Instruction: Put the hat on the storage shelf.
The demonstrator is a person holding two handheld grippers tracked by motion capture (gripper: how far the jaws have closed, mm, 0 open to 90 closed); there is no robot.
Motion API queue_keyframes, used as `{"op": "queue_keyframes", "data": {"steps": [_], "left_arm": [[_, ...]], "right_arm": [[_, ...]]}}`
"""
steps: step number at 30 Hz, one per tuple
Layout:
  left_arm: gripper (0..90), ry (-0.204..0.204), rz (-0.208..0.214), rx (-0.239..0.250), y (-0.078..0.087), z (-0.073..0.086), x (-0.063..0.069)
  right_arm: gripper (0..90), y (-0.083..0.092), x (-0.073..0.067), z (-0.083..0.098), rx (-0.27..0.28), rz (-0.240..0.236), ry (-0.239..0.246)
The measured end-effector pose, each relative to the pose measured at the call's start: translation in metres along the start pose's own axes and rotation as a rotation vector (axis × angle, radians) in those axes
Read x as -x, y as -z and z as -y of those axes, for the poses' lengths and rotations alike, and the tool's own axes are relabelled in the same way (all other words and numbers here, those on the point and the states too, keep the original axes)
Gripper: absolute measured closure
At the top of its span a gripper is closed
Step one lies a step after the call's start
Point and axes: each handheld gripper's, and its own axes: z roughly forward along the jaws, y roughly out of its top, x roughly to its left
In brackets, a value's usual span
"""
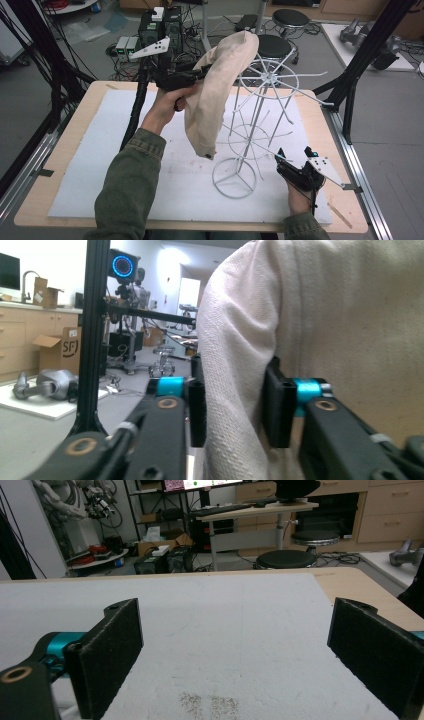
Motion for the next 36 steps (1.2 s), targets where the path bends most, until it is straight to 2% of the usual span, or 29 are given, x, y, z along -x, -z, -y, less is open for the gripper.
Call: {"op": "queue_keyframes", "data": {"steps": [1, 4, 8, 11, 12, 15, 23, 24, 28, 29, 36], "left_arm": [[58.3, -0.001, -0.011, 0.002, 0.001, 0.0, 0.0], [55.5, -0.005, -0.02, 0.01, 0.003, 0.0, -0.001], [45.6, 0.003, -0.007, 0.017, 0.004, 0.002, -0.004], [42.2, -0.004, 0.003, 0.027, 0.005, 0.003, -0.004], [40.4, -0.008, 0.005, 0.048, 0.008, 0.004, -0.003], [35.0, -0.01, 0.008, 0.068, 0.012, 0.003, -0.003], [32.6, 0.0, -0.039, 0.14, 0.04, 0.001, -0.002], [32.4, 0.0, -0.057, 0.153, 0.047, 0.001, -0.001], [32.1, 0.006, -0.088, 0.152, 0.056, 0.002, 0.001], [32.0, -0.003, -0.107, 0.147, 0.06, 0.001, 0.005], [31.9, -0.045, -0.157, 0.15, 0.077, -0.003, 0.023]], "right_arm": [[6.6, 0.0, 0.0, 0.0, -0.001, 0.0, 0.0], [6.6, 0.0, -0.001, 0.0, -0.006, 0.001, -0.001], [6.6, 0.0, 0.0, 0.0, 0.002, -0.001, 0.0], [6.6, 0.0, 0.0, 0.0, 0.002, 0.0, 0.0], [6.6, 0.0, 0.0, 0.0, -0.001, 0.001, -0.001], [6.6, 0.0, 0.001, 0.0, -0.001, 0.001, -0.003], [6.6, 0.0, 0.0, 0.0, 0.0, 0.002, 0.0], [6.6, 0.0, 0.0, 0.0, 0.0, 0.004, 0.003], [6.6, 0.0, 0.0, 0.0, 0.004, 0.009, -0.003], [6.6, 0.0, 0.0, 0.0, 0.004, 0.009, -0.008], [6.6, 0.0, 0.0, 0.0, 0.004, 0.003, -0.012]]}}
